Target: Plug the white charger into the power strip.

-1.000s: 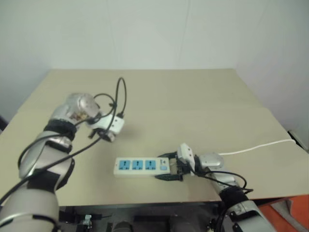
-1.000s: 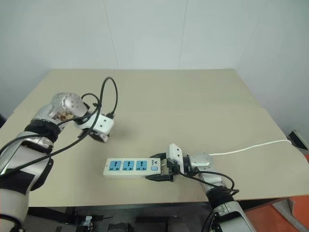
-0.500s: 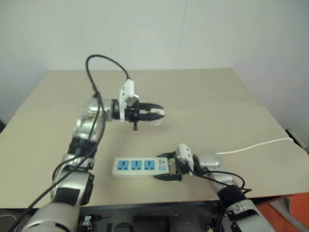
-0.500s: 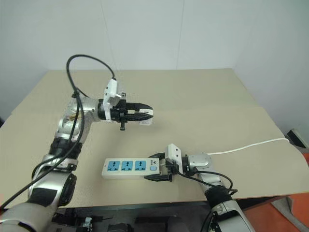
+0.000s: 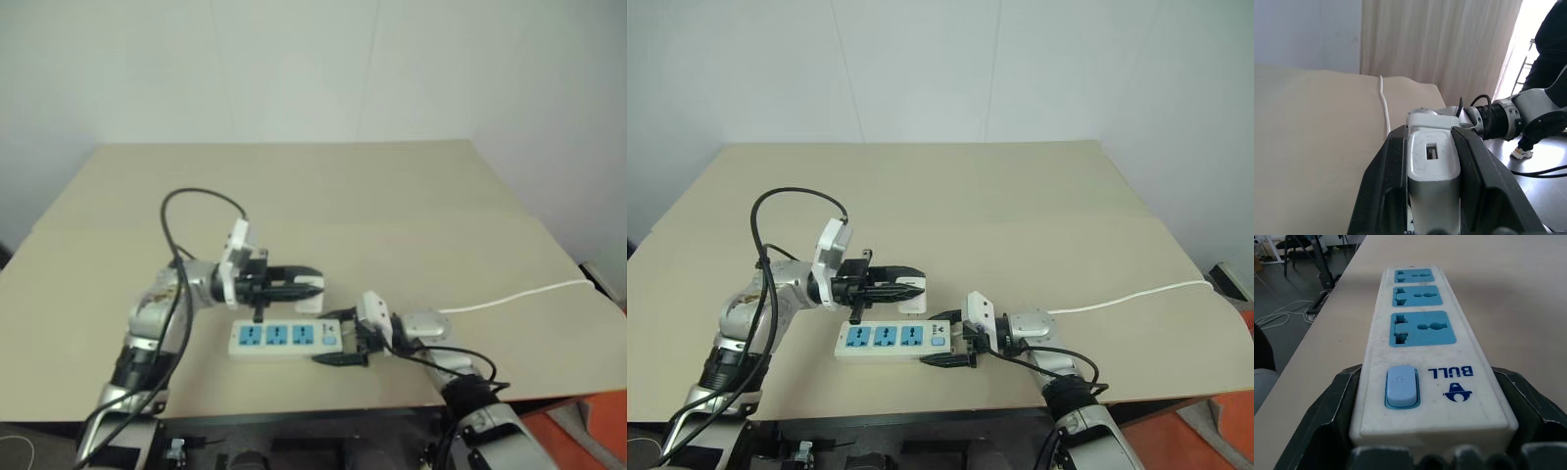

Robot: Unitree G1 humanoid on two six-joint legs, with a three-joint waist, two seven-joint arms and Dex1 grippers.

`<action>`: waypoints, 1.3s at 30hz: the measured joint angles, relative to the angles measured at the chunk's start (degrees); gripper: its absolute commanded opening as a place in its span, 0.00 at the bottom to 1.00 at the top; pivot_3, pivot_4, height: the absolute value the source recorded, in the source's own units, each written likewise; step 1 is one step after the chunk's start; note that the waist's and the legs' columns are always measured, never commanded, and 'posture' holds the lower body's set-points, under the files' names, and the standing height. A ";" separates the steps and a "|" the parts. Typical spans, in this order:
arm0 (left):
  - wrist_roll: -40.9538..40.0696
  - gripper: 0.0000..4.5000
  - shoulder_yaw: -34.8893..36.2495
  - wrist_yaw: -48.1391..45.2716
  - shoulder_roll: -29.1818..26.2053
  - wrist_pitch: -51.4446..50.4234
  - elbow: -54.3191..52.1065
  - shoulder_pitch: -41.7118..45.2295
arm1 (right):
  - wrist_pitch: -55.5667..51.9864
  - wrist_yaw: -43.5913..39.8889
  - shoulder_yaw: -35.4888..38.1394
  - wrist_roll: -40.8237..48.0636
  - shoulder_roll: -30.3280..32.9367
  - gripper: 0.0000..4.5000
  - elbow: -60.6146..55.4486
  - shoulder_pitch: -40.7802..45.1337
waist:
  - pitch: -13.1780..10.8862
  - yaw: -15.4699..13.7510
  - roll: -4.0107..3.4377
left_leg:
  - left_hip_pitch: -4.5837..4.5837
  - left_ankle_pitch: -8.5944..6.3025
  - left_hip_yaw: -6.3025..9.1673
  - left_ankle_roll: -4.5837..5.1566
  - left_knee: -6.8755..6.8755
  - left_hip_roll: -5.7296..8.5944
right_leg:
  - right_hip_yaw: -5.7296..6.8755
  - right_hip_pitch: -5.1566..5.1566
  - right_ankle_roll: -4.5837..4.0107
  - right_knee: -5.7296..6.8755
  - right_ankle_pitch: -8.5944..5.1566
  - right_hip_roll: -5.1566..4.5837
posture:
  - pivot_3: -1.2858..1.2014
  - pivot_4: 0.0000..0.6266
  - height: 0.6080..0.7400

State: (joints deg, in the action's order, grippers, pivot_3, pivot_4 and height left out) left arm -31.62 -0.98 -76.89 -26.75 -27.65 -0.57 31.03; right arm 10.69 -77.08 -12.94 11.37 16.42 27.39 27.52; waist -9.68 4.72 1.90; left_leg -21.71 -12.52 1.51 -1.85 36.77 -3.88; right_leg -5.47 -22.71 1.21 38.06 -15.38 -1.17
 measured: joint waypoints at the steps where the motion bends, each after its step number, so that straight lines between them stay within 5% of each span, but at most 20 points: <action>1: -0.04 0.23 0.00 0.05 -0.09 0.02 -0.18 0.00 | 0.00 0.01 -0.02 -0.01 -0.01 0.76 0.09 0.00 | 0.00 -0.01 0.00 | 0.07 0.00 0.00 0.00 0.00 0.00 | 0.00 0.06 0.01 -0.01 0.00 0.00 | 0.52 0.24 1.00; 39: 6.81 0.23 -5.03 -1.75 1.44 22.89 6.11 -8.59 | 0.02 -0.12 -0.18 -0.54 0.20 0.76 0.24 0.02 | 0.00 -0.39 0.00 | 0.33 -0.02 -0.05 0.02 -0.08 0.00 | -0.05 0.29 0.32 -0.10 -0.19 0.00 | 0.52 0.24 1.00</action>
State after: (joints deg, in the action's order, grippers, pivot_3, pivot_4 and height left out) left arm -24.81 -6.00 -78.64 -25.31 -4.76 5.54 22.44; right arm 10.70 -77.20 -13.12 10.83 16.62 27.63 27.54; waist -9.68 4.33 1.89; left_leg -21.38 -12.54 1.46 -1.83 36.69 -3.88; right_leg -5.52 -22.43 1.53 37.97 -15.58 -1.17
